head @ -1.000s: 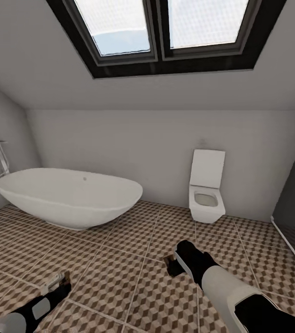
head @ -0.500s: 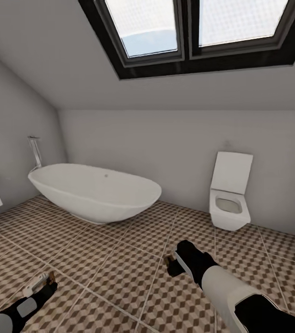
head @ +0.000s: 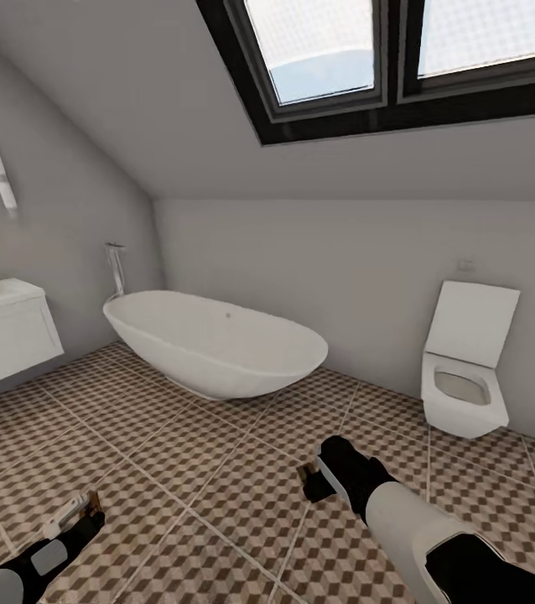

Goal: Take the four mousetraps from the cabinet in the bathroom and place them on the bathroom floor. Make sure all four end up on the same floor surface, and ensure that at least two of them are either under or directly next to the same bathroom sink.

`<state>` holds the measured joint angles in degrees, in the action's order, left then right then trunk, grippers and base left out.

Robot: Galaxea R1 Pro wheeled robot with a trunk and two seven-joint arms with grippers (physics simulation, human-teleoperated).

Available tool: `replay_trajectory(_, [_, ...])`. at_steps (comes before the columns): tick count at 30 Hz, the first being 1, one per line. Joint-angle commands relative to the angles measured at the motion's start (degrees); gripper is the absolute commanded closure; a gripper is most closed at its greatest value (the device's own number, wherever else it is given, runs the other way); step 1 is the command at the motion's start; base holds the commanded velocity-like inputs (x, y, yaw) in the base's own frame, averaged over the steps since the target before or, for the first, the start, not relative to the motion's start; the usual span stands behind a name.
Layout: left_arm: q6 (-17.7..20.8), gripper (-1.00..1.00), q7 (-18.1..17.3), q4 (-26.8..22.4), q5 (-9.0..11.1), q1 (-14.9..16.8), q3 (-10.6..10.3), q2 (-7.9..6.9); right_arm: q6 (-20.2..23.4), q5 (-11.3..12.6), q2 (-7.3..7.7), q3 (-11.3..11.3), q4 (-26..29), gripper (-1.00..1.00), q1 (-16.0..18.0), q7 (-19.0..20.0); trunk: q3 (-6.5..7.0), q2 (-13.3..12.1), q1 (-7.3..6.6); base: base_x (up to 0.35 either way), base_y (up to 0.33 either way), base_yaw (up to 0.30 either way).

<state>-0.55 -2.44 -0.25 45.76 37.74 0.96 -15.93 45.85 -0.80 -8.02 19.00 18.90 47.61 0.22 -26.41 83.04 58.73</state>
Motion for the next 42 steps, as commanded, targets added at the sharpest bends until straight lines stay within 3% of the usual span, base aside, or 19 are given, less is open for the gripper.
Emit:
replay_trajectory(1, [-0.1, 1.0, -0.2, 0.1, 0.1, 0.1, 0.1, 0.0, 0.3, 0.1, 0.02, 0.2, 0.1, 1.0, 0.0, 0.0, -0.06, 0.0, 0.0, 0.0, 0.0, 0.292])
replay_trajectory(31, [-0.2, 1.0, -0.2, -0.1, -0.6, 0.0, -0.1, 0.76, 0.3, 0.1, 0.04, 0.2, 0.1, 1.0, 0.0, 0.0, -0.06, 0.0, 0.0, 0.0, 0.0, 0.292])
replay_trajectory(42, [-0.1, 1.0, -0.1, -0.2, -1.1, 0.0, -0.2, 2.2, 0.3, 0.1, 0.08, 0.2, 0.1, 1.0, 0.0, 0.0, -0.06, 0.0, 0.0, 0.0, 0.0, 0.266])
